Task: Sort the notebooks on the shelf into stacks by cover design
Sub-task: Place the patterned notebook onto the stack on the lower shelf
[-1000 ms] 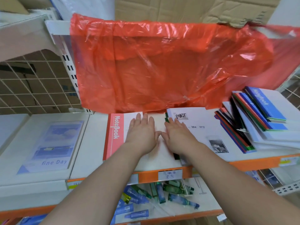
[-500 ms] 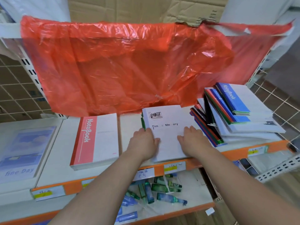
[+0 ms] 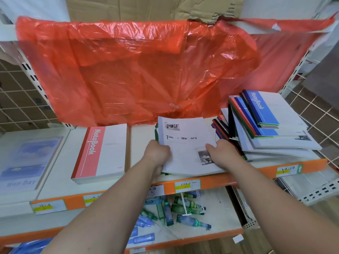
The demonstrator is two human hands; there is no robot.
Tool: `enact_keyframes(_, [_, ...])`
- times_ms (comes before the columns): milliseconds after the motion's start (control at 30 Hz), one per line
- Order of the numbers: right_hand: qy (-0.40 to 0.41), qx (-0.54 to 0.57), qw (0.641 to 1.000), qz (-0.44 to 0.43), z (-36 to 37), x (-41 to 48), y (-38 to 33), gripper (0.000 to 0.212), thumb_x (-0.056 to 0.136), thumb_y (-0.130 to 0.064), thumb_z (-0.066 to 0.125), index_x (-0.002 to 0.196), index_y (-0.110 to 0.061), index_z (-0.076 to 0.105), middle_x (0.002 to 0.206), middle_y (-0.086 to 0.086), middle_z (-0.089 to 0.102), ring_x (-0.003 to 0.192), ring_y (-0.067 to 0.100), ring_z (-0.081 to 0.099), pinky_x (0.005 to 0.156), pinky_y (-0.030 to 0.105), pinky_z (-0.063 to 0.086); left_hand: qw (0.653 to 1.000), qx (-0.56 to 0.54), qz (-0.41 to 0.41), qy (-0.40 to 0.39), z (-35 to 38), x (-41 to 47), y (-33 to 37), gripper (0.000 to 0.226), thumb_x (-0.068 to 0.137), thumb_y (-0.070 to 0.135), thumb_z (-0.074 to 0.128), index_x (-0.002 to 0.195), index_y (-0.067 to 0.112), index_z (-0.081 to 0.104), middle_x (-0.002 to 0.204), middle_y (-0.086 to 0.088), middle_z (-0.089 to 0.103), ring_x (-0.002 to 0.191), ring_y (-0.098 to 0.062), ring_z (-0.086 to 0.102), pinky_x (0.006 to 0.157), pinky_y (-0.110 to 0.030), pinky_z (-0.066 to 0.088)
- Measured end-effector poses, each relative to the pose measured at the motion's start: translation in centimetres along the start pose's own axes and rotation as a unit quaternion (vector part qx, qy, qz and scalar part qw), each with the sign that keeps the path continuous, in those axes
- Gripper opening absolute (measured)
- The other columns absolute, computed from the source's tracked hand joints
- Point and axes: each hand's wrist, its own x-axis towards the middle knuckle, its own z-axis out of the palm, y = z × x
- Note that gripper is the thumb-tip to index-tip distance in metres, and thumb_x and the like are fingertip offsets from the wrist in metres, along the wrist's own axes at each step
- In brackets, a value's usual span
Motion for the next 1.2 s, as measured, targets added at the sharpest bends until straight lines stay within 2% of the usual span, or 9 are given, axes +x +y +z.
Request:
enact_keyframes(67, [-0.009, 0.089, 0.996, 0.004, -0.4, -0.4, 0.1, 0.023, 0.098, -0.028, 0.046, 0.089, -0.007, 0.05, 0.079, 0.007, 0.047, 0.066, 0.021, 0.044, 0.059, 0.031, 0.033, 1.0, -0.003, 0.018, -0.002, -0.1, -0.8, 0.3, 0.018, 0.094, 0.001, 0.047, 0.112, 0.002, 0.051, 0.11, -0.014, 0.062, 0.092, -0.029, 0.063, 0.064, -0.03, 0.054])
enact_keyframes(167, [-0.022, 0.167, 0.986, -0.017, -0.7, -1.7, -0.4, 0.024, 0.097, -0.022, 0.045, 0.075, -0.013, 0.045, 0.067, 0.002, 0.045, 0.059, 0.018, 0.041, 0.052, 0.027, 0.028, 0.999, 0.005, 0.039, 0.022, -1.1, -1.7, 0.3, 0.013, 0.094, 0.003, 0.048, 0.106, 0.005, 0.052, 0.109, -0.014, 0.062, 0.092, -0.028, 0.062, 0.067, -0.033, 0.055])
enact_keyframes(300, [-0.022, 0.189, 0.98, -0.065, -0.4, -3.8, -1.8, 0.025, 0.098, -0.021, 0.047, 0.073, -0.018, 0.049, 0.064, -0.004, 0.05, 0.057, 0.013, 0.046, 0.046, 0.025, 0.029, 0.997, 0.011, 0.054, 0.05, -3.3, -2.8, -0.2, 0.008, 0.093, 0.008, 0.051, 0.1, 0.01, 0.054, 0.104, -0.013, 0.066, 0.092, -0.03, 0.066, 0.078, -0.041, 0.059])
enact_keyframes(433, [-0.023, 0.208, 0.973, -0.099, 1.0, -5.6, -4.0, 0.037, 0.095, -0.012, 0.047, 0.064, -0.029, 0.034, 0.047, -0.013, 0.041, 0.048, 0.011, 0.036, 0.037, 0.015, 0.024, 0.996, 0.003, 0.069, 0.063, -6.5, -3.9, -0.7, 0.007, 0.093, 0.007, 0.052, 0.098, 0.011, 0.054, 0.103, -0.012, 0.068, 0.091, -0.028, 0.068, 0.079, -0.043, 0.059])
enact_keyframes(600, [-0.043, 0.165, 0.977, -0.132, 4.0, -7.5, -9.5, 0.026, 0.091, -0.017, 0.05, 0.065, -0.022, 0.048, 0.059, -0.007, 0.05, 0.056, 0.012, 0.046, 0.046, 0.023, 0.028, 0.991, -0.027, 0.088, 0.099, -13.4, -5.1, -1.4, 0.012, 0.095, 0.006, 0.052, 0.106, 0.01, 0.055, 0.097, -0.009, 0.068, 0.079, -0.021, 0.067, 0.058, -0.027, 0.052])
enact_keyframes(733, [-0.076, 0.177, 0.967, -0.167, 8.3, -9.4, -15.8, 0.023, 0.091, -0.017, 0.051, 0.068, -0.021, 0.053, 0.059, -0.008, 0.055, 0.056, 0.014, 0.051, 0.044, 0.02, 0.034, 0.983, -0.031, 0.082, 0.159, -21.1, -5.3, -2.8, 0.01, 0.092, 0.007, 0.053, 0.095, 0.015, 0.057, 0.097, -0.009, 0.069, 0.079, -0.024, 0.067, 0.068, -0.033, 0.055])
enact_keyframes(833, [-0.093, 0.19, 0.962, -0.172, 12.9, -10.9, -20.5, 0.013, 0.089, -0.02, 0.052, 0.082, -0.015, 0.061, 0.073, 0.0, 0.066, 0.064, 0.02, 0.06, 0.052, 0.023, 0.038, 0.98, -0.045, 0.079, 0.176, -27.4, -5.2, -4.3, 0.012, 0.092, 0.006, 0.053, 0.101, 0.012, 0.058, 0.097, -0.008, 0.07, 0.081, -0.023, 0.068, 0.068, -0.034, 0.057])
enact_keyframes(1100, [-0.109, 0.168, 0.961, -0.192, 24.5, -15.2, -32.2, 0.009, 0.092, -0.021, 0.052, 0.09, -0.014, 0.058, 0.078, 0.001, 0.063, 0.063, 0.014, 0.057, 0.048, 0.023, 0.036, 0.98, -0.035, 0.059, 0.188, -43.7, -4.8, -7.2, 0.011, 0.095, 0.005, 0.049, 0.105, 0.007, 0.053, 0.088, -0.01, 0.063, 0.066, -0.02, 0.058, 0.048, -0.023, 0.043])
enact_keyframes(1200, [-0.137, 0.176, 0.958, -0.18, 28.1, -16.6, -35.4, 0.009, 0.095, -0.02, 0.051, 0.087, -0.018, 0.049, 0.079, 0.001, 0.059, 0.063, 0.015, 0.054, 0.05, 0.024, 0.037, 0.979, -0.021, 0.044, 0.198, -48.3, -5.0, -8.2, 0.013, 0.095, 0.006, 0.049, 0.107, 0.007, 0.053, 0.086, -0.009, 0.061, 0.067, -0.022, 0.056, 0.054, -0.025, 0.044])
